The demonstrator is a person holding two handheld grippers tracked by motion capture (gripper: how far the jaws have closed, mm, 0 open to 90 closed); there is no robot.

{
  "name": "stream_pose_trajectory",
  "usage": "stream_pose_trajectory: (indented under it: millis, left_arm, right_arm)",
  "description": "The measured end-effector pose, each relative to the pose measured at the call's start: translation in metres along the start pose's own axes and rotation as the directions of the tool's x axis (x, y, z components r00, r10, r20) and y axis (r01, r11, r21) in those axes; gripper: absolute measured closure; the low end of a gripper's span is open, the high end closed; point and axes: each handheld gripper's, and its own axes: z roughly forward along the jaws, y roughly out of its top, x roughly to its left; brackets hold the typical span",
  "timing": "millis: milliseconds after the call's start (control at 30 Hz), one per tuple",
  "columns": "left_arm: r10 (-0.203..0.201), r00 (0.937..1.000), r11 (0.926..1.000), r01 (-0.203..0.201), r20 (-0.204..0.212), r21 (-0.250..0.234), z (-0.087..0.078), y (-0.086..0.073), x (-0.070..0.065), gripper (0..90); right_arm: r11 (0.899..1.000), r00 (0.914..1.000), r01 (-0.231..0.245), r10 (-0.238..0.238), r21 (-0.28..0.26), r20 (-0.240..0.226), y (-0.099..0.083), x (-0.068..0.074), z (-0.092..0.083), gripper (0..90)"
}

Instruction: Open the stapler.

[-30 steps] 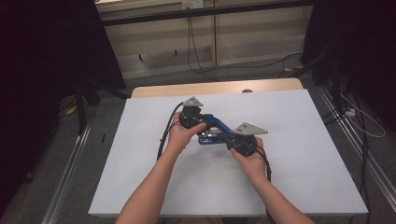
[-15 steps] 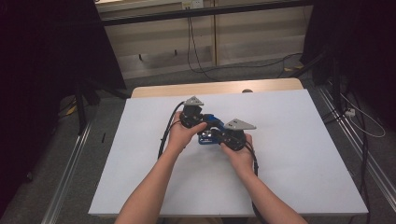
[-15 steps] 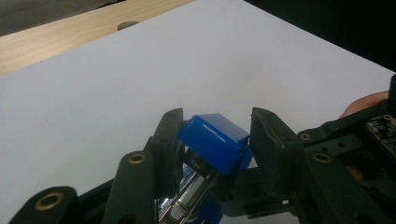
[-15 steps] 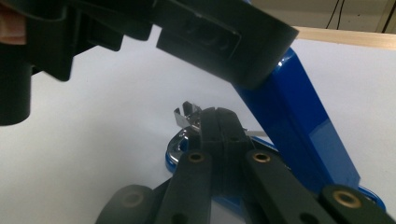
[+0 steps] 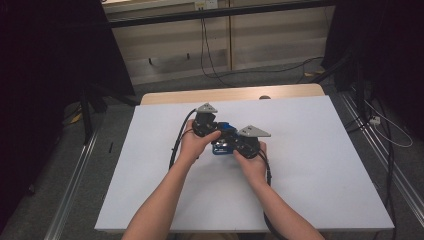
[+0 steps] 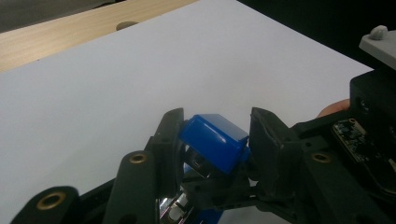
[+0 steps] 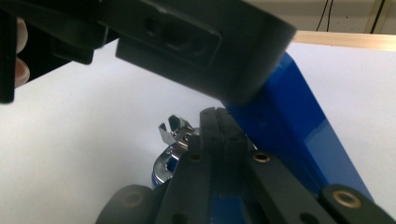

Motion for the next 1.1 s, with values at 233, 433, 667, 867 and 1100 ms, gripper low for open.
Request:
stream_pose_trajectory:
  millis: [233, 433, 667, 867, 1100]
  left_arm:
    - [-0.002, 1.0000, 1.0000, 0.002, -0.004, 0.000, 0.000, 0.000, 0.000, 56.3]
    - [-0.009, 1.0000, 0.9999, 0.009, 0.004, -0.009, 0.000, -0.001, 0.002, 56.4]
    - [-0.039, 0.9993, 0.9984, 0.038, -0.001, -0.042, -0.002, -0.002, 0.004, 55.7]
    - [-0.058, 0.9983, 0.9941, 0.059, 0.009, -0.091, -0.009, -0.001, 0.008, 48.2]
    - [-0.076, 0.9960, 0.9861, 0.068, -0.047, -0.152, -0.027, -0.004, 0.019, 55.6]
  right_arm:
    - [1.000, 0.9997, -0.023, 0.023, 0.001, -0.006, 0.002, 0.000, 0.005, 90.0]
    - [1.000, 0.9996, -0.029, 0.029, -0.010, 0.000, 0.001, 0.001, 0.006, 90.0]
    - [0.999, 0.9992, -0.039, 0.039, -0.014, -0.005, 0.001, 0.000, 0.006, 90.0]
    - [0.998, 0.9984, -0.055, 0.055, -0.017, -0.010, 0.001, -0.002, 0.005, 90.0]
    - [0.998, 0.9985, -0.055, 0.055, -0.017, -0.006, 0.001, -0.004, 0.005, 90.0]
